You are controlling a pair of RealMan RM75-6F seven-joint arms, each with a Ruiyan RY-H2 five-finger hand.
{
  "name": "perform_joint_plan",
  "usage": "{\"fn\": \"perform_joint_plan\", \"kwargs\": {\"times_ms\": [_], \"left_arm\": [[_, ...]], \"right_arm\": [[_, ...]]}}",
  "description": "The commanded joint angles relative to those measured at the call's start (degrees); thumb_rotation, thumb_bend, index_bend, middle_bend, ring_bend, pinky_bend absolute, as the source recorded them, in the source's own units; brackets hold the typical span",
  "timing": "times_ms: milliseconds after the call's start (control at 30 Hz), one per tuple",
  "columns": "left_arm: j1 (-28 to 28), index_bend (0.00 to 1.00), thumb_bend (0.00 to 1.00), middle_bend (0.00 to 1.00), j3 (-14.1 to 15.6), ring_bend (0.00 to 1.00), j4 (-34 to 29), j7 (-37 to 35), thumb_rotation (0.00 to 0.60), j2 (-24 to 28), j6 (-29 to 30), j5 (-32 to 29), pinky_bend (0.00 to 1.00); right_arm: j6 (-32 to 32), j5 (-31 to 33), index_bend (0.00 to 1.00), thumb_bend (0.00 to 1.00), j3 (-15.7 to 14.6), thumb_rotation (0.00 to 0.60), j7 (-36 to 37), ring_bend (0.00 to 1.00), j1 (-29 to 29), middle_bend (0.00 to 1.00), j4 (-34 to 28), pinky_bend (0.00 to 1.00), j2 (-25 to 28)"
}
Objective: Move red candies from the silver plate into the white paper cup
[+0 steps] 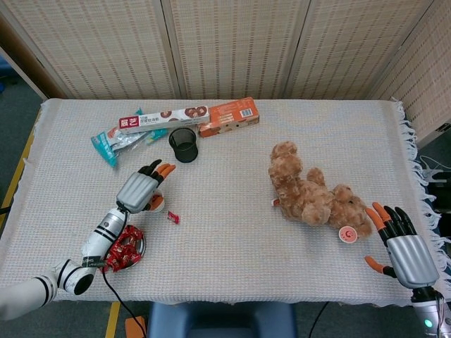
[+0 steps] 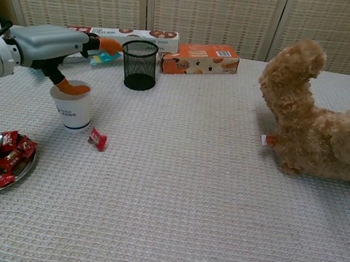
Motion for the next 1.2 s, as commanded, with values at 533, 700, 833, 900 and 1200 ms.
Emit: {"fn": "perform_joint_plan", "kwargs": {"times_ms": [533,700,833,900,1200], "left_arm": [[4.3,0.00,0.36,0.00,6.2,0.00,-12.6,-4.3,0.600,5.9,11.2,12.6,0.24],[5.5,0.00,0.36,0.00,8.6,0.40,-17.7,4.1,0.600,5.5,12.4,15.9,0.70],[6.1,0.00,0.36,0.00,9.3,0.64,-20.0,13.7,0.600,3.6,9.4,13.8,0.93],[6.2,0.00,0.36,0.00,9.1,0.66,-20.1,16.0,0.600,2.5,8.3,12.3,0.95],[4.6,0.00,0.36,0.02,6.2,0.82,-11.7,24.6,0.600,-6.3,0.6,1.4,1.00]], "right_arm": [[-0.5,-1.2,0.00,0.06,-0.7,0.600,-0.2,0.00,0.3,0.00,-0.4,0.00,-0.1],[1.2,-3.7,0.00,0.06,-1.6,0.600,0.7,0.00,-0.3,0.00,-0.6,0.00,0.4],[2.3,-5.2,0.00,0.06,-2.3,0.600,2.1,0.00,-0.6,0.00,-0.6,0.00,1.1],[2.6,-5.7,0.00,0.06,-2.5,0.600,2.6,0.00,-0.7,0.00,-0.5,0.00,1.4],[4.3,-7.8,0.00,0.06,-3.6,0.600,5.3,0.00,-1.3,0.00,0.1,0.00,2.6]]}}
